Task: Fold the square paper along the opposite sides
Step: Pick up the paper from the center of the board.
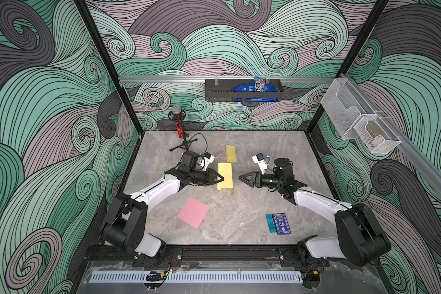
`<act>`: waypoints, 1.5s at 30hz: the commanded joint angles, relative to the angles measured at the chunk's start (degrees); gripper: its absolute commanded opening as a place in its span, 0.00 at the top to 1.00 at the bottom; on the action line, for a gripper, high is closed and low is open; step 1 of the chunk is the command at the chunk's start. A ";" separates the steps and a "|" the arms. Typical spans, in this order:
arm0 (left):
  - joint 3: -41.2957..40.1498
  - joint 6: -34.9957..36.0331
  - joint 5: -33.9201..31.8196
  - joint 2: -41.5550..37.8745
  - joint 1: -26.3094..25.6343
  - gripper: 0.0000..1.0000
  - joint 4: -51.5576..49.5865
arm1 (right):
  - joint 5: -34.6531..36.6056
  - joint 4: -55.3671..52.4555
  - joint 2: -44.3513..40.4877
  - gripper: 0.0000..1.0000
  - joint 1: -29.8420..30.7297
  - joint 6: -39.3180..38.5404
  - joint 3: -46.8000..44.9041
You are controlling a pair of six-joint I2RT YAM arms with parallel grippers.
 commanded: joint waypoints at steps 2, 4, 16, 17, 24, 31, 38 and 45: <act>-1.48 -2.48 8.27 -1.61 0.83 0.73 5.67 | -8.82 15.90 1.46 0.32 -0.06 11.47 -1.92; -1.73 -2.89 8.87 -1.61 0.83 0.73 6.39 | -9.37 19.27 2.85 0.33 0.53 13.69 -1.78; -2.80 -5.06 10.39 -3.81 0.91 0.74 9.66 | -9.34 24.58 10.22 0.38 6.03 17.22 2.79; -2.84 -5.08 10.39 -3.90 0.91 0.74 9.69 | -9.37 24.79 10.47 0.38 6.11 17.32 2.95; -3.06 -4.91 10.06 -4.15 0.94 0.74 9.67 | -9.44 28.36 11.52 0.69 6.19 19.86 3.51; -0.78 -1.79 8.29 -4.84 2.04 0.59 5.00 | -10.27 25.81 10.80 1.00 5.33 18.96 5.46; 0.04 -1.81 10.64 -6.73 6.27 0.28 4.78 | -12.50 21.96 6.15 1.00 5.12 18.24 8.21; -3.56 -9.30 16.48 -9.43 6.36 0.24 16.98 | -12.67 21.69 6.73 1.00 7.45 19.26 9.04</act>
